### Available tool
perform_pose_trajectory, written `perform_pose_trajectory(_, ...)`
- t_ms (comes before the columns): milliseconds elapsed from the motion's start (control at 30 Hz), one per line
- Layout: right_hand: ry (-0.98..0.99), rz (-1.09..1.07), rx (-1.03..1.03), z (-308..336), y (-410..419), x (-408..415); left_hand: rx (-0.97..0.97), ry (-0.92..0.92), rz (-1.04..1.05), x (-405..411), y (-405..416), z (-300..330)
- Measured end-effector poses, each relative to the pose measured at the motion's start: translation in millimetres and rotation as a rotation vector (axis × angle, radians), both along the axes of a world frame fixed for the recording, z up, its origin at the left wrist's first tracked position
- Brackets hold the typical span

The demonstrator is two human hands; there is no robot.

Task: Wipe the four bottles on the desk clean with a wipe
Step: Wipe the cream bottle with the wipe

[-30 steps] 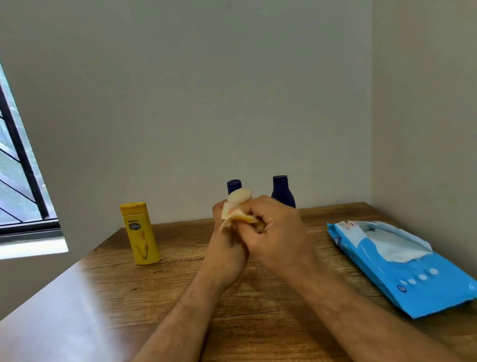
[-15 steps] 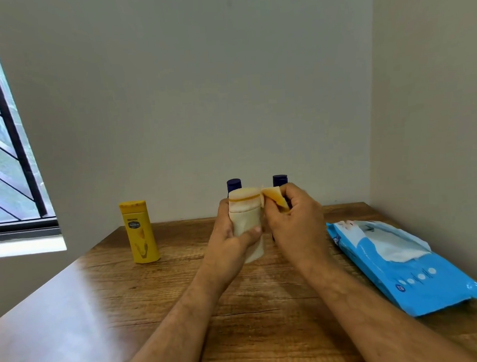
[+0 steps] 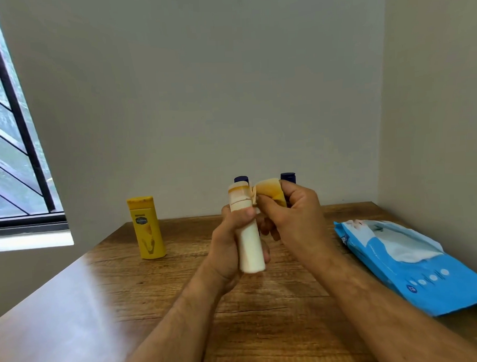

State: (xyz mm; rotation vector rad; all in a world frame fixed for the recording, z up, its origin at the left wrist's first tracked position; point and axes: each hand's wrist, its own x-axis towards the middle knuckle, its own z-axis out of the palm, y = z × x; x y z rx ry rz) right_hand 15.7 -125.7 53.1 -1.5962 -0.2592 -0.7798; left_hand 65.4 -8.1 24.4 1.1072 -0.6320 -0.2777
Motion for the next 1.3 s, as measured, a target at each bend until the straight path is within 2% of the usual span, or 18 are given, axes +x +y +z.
perform_pose_trajectory(167,0.118,0.04,0.052,-2.4,-1.5,2.3,-0.017,0.096,-0.263,-1.5,6.7,2.6)
perform_pose_trajectory(333,0.169,0.041,0.055,-5.8,-2.6,5.4,-0.013,0.234,-0.33,3.3,10.4,2.5)
perform_pose_trajectory(400,0.17,0.042,0.054,-6.4,-2.3,5.7,-0.019,0.23,-0.279,3.7,8.1,0.8)
perform_pose_trajectory(500,0.152,0.006,0.067,-5.7,-5.9,7.3,0.011,0.103,-0.073,5.3,1.1,-2.6)
perform_pose_trajectory(600,0.122,-0.071,0.083,-4.7,-12.2,11.0,0.14,-0.084,0.159,11.7,-0.1,-6.6)
perform_pose_trajectory(700,0.105,-0.063,0.1,-3.6,-15.2,11.8,0.252,-0.219,0.258,14.5,1.5,-9.4)
perform_pose_trajectory(767,0.069,-0.044,0.037,-3.7,-15.4,10.4,0.305,-0.318,0.322,14.3,1.4,-10.1)
perform_pose_trajectory(867,-0.012,-0.091,-0.17,-5.2,-16.2,7.1,0.408,-0.51,0.452,16.9,1.7,-10.6)
perform_pose_trajectory(967,-0.099,-0.181,-0.297,-5.5,-17.8,6.6,0.42,-0.545,0.549,20.4,3.8,-10.3)
perform_pose_trajectory(1100,-0.208,-0.332,-0.235,-3.6,-21.6,8.6,0.423,-0.547,0.642,22.2,3.8,-9.3)
perform_pose_trajectory(1200,-0.213,-0.308,-0.184,-3.5,-24.8,9.3,0.44,-0.544,0.679,23.9,3.8,-8.9)
perform_pose_trajectory(1300,-0.176,-0.207,-0.284,-5.3,-22.4,7.7,0.452,-0.56,0.676,23.5,4.1,-9.5)
